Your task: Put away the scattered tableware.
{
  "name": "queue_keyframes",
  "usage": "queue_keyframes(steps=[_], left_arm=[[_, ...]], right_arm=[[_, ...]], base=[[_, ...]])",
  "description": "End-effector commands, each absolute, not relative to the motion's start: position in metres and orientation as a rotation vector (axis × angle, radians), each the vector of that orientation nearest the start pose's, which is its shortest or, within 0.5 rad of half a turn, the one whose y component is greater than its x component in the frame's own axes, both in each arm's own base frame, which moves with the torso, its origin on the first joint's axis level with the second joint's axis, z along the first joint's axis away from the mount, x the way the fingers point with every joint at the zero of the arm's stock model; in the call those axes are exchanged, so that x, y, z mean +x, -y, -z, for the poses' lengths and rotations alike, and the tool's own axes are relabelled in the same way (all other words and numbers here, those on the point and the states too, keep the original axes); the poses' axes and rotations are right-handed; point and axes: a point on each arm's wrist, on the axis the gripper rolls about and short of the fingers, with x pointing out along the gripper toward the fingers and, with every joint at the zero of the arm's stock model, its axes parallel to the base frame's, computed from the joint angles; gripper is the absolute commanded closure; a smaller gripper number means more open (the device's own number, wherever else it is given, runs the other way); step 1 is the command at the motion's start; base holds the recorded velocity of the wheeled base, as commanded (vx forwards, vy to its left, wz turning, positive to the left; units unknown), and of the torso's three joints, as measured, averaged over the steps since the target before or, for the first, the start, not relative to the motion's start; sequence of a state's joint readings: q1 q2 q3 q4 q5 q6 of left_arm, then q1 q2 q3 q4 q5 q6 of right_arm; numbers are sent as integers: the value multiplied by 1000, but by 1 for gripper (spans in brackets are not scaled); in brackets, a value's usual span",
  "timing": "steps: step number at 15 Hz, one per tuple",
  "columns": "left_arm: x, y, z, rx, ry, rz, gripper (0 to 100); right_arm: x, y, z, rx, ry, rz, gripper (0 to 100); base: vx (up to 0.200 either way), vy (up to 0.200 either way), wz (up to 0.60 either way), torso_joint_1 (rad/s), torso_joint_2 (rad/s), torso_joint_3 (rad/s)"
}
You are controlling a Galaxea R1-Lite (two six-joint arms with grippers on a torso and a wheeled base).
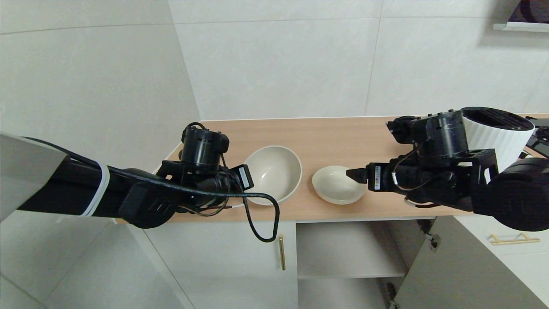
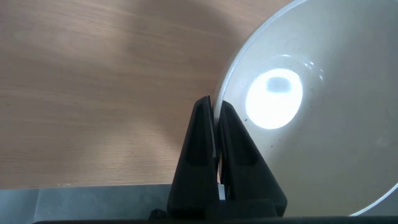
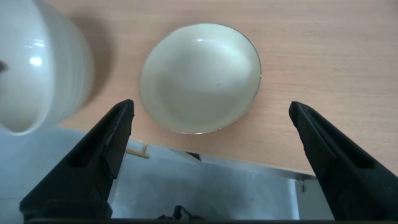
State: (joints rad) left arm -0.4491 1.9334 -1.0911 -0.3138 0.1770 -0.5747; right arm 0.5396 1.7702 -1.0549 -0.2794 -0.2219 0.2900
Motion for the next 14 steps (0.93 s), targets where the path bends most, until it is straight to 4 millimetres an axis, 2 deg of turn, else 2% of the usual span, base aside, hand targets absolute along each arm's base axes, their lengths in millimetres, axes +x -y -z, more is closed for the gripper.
queue_keyframes(steps=[1,5,8,14], left_arm=[[331,155,-153,-400,-553,116,100],[329,154,-156,-402,-546,117,100],[328,154,-157,-402,-546,117,100],[327,153,-159,-404,-540,119,100]], right_arm=[[304,-175,-173,94,-484,-209,0],[323,-179,-150,70,-522,-148,0],[344,-177,-128,63,-519,-69,0],[350,-176,-123,67,-503,-56,0]], base=[[0,0,0,0,0,0],[0,0,0,0,0,0],[0,0,0,0,0,0],[0,0,0,0,0,0]])
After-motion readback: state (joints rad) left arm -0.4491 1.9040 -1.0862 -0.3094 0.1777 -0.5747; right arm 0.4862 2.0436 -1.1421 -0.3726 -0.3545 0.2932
